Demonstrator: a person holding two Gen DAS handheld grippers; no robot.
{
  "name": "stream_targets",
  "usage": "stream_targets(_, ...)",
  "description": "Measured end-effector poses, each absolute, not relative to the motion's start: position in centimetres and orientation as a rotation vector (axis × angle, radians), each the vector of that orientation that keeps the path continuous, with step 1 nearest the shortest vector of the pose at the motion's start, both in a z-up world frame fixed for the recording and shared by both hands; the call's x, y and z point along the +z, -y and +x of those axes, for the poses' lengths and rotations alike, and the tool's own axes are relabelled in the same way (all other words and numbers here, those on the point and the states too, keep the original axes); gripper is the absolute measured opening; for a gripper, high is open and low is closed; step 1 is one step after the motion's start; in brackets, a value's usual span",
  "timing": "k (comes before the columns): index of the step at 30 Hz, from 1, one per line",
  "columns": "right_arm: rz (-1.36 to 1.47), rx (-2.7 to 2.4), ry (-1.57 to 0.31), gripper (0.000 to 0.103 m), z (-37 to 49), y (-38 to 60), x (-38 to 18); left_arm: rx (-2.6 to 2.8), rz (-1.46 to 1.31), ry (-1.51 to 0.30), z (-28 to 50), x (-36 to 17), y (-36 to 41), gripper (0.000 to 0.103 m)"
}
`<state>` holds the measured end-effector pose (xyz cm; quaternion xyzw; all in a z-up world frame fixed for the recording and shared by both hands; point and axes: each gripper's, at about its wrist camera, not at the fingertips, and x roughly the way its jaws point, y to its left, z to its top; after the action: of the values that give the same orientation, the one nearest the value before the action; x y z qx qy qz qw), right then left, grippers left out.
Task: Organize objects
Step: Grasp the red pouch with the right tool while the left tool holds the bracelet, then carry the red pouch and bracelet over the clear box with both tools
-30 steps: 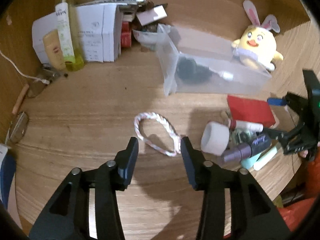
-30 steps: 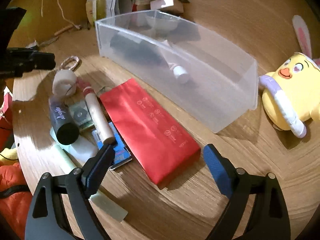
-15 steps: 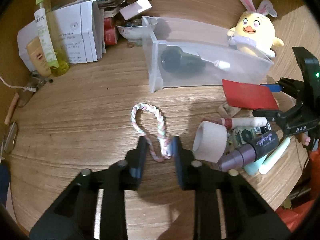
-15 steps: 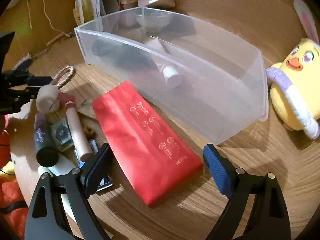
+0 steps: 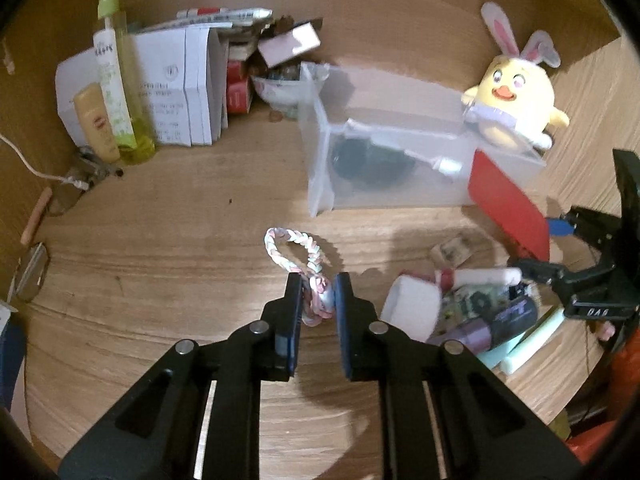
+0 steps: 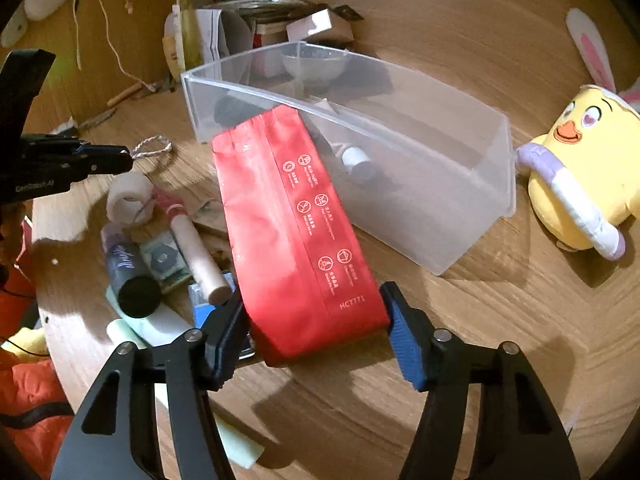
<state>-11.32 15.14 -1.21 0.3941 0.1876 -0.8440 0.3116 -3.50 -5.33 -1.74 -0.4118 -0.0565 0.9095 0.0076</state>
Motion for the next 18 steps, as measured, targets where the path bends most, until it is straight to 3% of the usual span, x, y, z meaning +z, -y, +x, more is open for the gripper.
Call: stream_targets(18, 0.846, -2.319, -0.406, 0.059, -7.5, -17.2, 3.9, 2.873, -1.096, 0.180, -3.2, 2.7, 3.2, 0.015)
